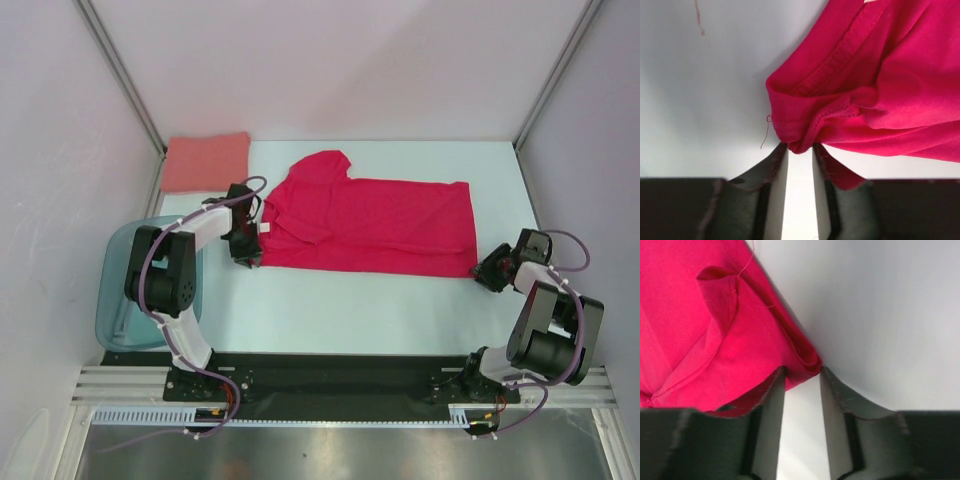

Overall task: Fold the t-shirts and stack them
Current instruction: Fold the tshirt

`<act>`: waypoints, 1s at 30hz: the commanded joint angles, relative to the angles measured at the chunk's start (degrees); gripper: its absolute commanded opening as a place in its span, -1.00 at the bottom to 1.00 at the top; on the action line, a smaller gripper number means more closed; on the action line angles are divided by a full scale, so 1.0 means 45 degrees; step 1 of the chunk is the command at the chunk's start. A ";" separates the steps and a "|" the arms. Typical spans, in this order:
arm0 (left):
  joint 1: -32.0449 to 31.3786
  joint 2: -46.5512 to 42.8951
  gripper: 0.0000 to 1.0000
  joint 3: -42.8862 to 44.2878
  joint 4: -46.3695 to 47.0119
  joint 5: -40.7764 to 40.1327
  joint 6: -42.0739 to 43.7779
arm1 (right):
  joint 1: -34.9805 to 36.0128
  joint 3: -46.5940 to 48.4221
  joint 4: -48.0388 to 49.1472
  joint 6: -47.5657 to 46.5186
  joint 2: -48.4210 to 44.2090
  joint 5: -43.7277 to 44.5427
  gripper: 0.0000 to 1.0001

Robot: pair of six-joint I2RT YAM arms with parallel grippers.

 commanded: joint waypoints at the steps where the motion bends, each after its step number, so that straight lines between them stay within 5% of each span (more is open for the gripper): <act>1: 0.0136 0.0198 -0.44 0.0524 0.0220 -0.0060 -0.0047 | 0.0068 -0.0117 0.0144 0.0070 0.0277 0.0429 -0.24; 4: 0.0136 0.0334 -0.73 0.0700 0.0142 -0.0196 0.0031 | -0.0030 -0.0214 0.0007 0.0031 0.0160 0.0781 -0.49; 6: 0.0175 0.0451 -0.99 0.0895 -0.0014 -0.0216 -0.0007 | -0.0127 -0.0234 -0.0110 -0.0027 0.0141 0.1209 -0.89; 8: 0.0175 0.0491 -0.99 0.0896 -0.0093 -0.0564 -0.0124 | -0.0167 -0.0234 -0.0342 -0.0008 0.0121 0.1560 -1.00; 24: 0.0194 -0.0679 -0.99 -0.1116 0.0121 -0.0373 -0.1453 | -0.0401 -0.0353 -0.2336 0.0695 -0.1070 0.3985 -1.00; 25: 0.0194 -0.0855 -0.98 -0.1174 0.0102 -0.0372 -0.1434 | -0.0401 -0.0274 -0.2434 0.0598 -0.1109 0.3946 -0.89; 30: 0.0194 -0.2960 -0.09 -0.1644 -0.0249 -0.0625 -0.1394 | -0.0499 0.0312 -0.2786 0.0207 -0.1771 0.3517 -0.29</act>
